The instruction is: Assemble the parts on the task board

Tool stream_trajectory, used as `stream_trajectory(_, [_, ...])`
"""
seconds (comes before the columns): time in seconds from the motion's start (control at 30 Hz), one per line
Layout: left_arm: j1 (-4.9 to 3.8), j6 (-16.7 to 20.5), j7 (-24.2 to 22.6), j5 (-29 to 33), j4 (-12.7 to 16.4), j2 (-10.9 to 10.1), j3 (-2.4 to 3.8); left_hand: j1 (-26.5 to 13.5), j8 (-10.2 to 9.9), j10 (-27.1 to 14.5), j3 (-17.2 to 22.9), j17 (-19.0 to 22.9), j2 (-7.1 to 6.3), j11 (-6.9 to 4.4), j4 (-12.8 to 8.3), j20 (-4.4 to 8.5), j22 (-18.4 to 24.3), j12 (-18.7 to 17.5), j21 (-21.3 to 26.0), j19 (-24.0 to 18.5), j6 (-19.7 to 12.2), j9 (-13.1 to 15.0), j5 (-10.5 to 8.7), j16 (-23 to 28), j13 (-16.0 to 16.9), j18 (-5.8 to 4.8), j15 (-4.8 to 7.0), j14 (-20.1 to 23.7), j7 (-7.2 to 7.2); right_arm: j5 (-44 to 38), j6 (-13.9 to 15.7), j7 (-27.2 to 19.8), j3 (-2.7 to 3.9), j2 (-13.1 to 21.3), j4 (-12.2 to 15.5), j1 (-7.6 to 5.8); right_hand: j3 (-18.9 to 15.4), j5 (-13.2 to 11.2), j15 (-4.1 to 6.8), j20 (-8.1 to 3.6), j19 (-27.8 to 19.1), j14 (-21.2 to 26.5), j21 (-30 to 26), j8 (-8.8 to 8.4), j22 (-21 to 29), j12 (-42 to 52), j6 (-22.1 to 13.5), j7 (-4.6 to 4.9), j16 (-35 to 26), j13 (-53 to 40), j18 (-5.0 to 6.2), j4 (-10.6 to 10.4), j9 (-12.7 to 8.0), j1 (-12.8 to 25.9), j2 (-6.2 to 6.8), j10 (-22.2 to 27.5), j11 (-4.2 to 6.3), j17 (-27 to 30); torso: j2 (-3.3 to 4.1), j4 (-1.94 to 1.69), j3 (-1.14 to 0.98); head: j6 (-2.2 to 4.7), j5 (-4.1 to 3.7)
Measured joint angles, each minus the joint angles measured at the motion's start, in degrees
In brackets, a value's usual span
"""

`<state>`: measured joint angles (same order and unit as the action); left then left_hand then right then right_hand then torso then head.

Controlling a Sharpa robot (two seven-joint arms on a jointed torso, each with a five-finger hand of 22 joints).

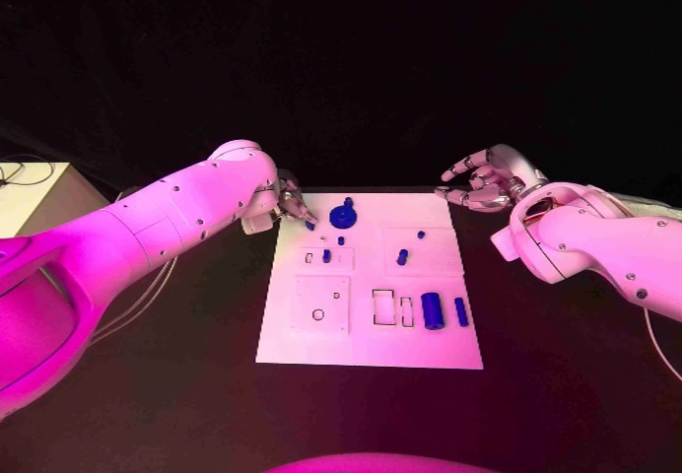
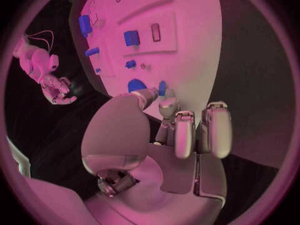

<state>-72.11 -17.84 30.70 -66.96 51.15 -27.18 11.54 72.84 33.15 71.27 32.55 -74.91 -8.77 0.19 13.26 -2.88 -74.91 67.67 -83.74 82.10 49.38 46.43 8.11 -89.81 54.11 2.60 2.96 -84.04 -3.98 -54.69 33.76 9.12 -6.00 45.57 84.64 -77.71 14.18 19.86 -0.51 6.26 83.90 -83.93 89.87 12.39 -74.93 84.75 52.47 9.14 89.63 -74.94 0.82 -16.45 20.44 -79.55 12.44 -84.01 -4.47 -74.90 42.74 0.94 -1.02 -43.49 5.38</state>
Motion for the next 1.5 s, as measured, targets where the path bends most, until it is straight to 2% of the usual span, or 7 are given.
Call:
stream_trajectory(0.33, [0.0, -0.2, 0.0, 0.7, 0.6, -0.4, -0.09, -0.9, 2.9, 0.6, 4.7, 0.0, -1.11, -0.6, 1.0, 0.0, 0.0, 0.0, 0.0, 0.0, -0.5, 0.0, 0.72, 0.0, -0.3, 0.0, 0.21, 0.2, -0.09, 0.0, 0.0, 0.0, 0.0, -0.1, -0.2, 0.0, 0.0, 0.0, 0.0, 0.0, 0.0, 0.0, 0.0, 0.0, 0.0, 0.0, 0.0, 0.0, 0.0, 0.0, 0.0, 0.0, 0.0, 0.0, 0.0, 0.0, 0.0, 0.0, 0.01, 0.01, 0.01, 0.0, 0.05])
stream_trajectory(0.4, [0.0, -0.2, 0.0, 0.9, 0.9, -0.6, -0.09, -1.7, 3.0, 0.9, 7.5, 0.0, -1.22, -0.4, -1.6, 0.0, 0.0, 0.0, 0.0, 0.0, -0.7, 0.0, 0.8, 0.0, -0.3, 0.0, 0.21, 0.2, -0.22, 0.0, 0.0, 0.0, 0.0, -0.1, -0.2, 0.0, 0.0, 0.0, 0.0, 0.0, 0.0, 0.0, 0.0, 0.0, 0.0, 0.0, 0.0, 0.0, 0.0, 0.0, 0.0, 0.0, 0.0, 0.0, 0.0, 0.0, 0.0, 0.0, 0.0, 0.01, -0.02, 0.05, 0.05])
stream_trajectory(0.63, [0.01, 0.1, 0.0, 2.0, 3.5, -1.9, -0.1, -3.2, 3.9, 1.5, 8.0, 0.0, -1.53, -0.6, -1.2, 0.1, 0.0, 0.4, -0.5, 0.5, -0.7, 0.0, 2.8, 0.0, 0.0, 0.0, 0.21, 0.2, -0.23, 0.0, 0.1, 0.0, 0.0, 0.0, -0.3, 0.01, 0.0, 0.0, 0.0, 0.0, 0.0, 0.0, 0.0, 0.0, 0.0, 0.0, 0.0, 0.0, 0.0, 0.0, 0.0, 0.0, 0.0, 0.0, 0.0, 0.0, 0.0, 0.0, -0.07, -0.04, -0.02, 0.14, 0.12])
stream_trajectory(0.77, [0.01, 0.7, 0.0, 2.8, 6.2, -3.5, -0.1, -3.7, 4.0, 1.9, 8.0, 0.0, -1.8, -0.59, -1.1, 0.2, 0.0, 0.4, -0.7, 0.6, -0.5, 0.1, 3.88, 0.0, 0.3, 0.0, 0.42, 0.0, -0.12, 0.0, 0.1, 0.0, 0.0, 0.0, -0.5, 0.01, 0.0, 0.0, 0.0, 0.0, 0.0, 0.0, 0.0, 0.0, 0.0, 0.0, 0.0, 0.0, 0.0, 0.0, 0.0, 0.0, 0.0, 0.0, 0.0, 0.0, 0.0, 0.0, -0.12, -0.13, 0.0, 0.15, 0.2])
stream_trajectory(0.83, [0.01, 1.0, 0.0, 3.1, 7.8, -4.5, -0.1, -4.3, 4.0, 1.9, 9.6, 0.0, -1.89, -0.59, -2.7, 0.2, 0.0, 0.4, -0.7, 0.6, -0.5, 2.8, 4.24, 0.0, 0.4, 0.01, 0.42, 0.0, -0.11, 0.0, 0.1, 0.0, 0.0, 0.1, -0.6, 0.01, 0.0, 0.0, 0.0, 0.0, 0.0, 0.0, 0.0, 0.0, 0.0, 0.0, 0.0, 0.0, 0.0, 0.0, 0.0, 0.0, 0.0, 0.0, 0.0, 0.0, 0.0, 0.0, -0.19, -0.2, 0.01, 0.15, 0.22])
stream_trajectory(1.2, [0.17, 3.2, 0.0, 4.3, 16.7, -9.2, -0.35, -4.8, 4.2, 2.3, 9.7, 0.0, -2.33, -0.6, -2.7, 0.28, 0.0, 0.6, -0.7, 1.0, -0.3, 2.8, 5.03, 0.0, 0.6, 0.01, 0.42, 0.0, -0.29, 0.1, 0.2, 0.0, 0.0, 0.3, -0.8, 0.05, 0.0, 0.0, 0.0, 0.0, 0.0, 0.0, 0.0, 0.0, 0.0, 0.0, 0.0, 0.0, 0.0, 0.0, 0.0, 0.0, 0.0, 0.0, 0.0, 0.0, 0.0, 0.0, -0.7, -0.75, 0.12, -0.24, 0.03])
stream_trajectory(1.5, [1.8, 7.1, -0.1, 3.9, 22.6, -12.3, -1.47, -5.0, 4.2, 2.5, 9.7, 0.0, -2.56, -0.8, -2.7, 0.21, 0.0, 0.6, -0.9, 1.0, -0.2, 2.8, 5.31, 0.0, 0.7, 0.01, 0.42, 0.0, -0.23, 0.3, 0.8, -0.2, -0.02, 0.4, -1.2, 0.08, 0.7, 0.2, 0.02, 0.0, 0.0, 0.0, -2.8, 0.28, 0.0, -3.4, -0.5, -0.15, -0.9, 0.0, 0.0, 0.1, 0.2, 0.5, 0.01, 3.1, 0.15, 0.0, -1.08, -1.17, 0.28, -0.54, -0.08])
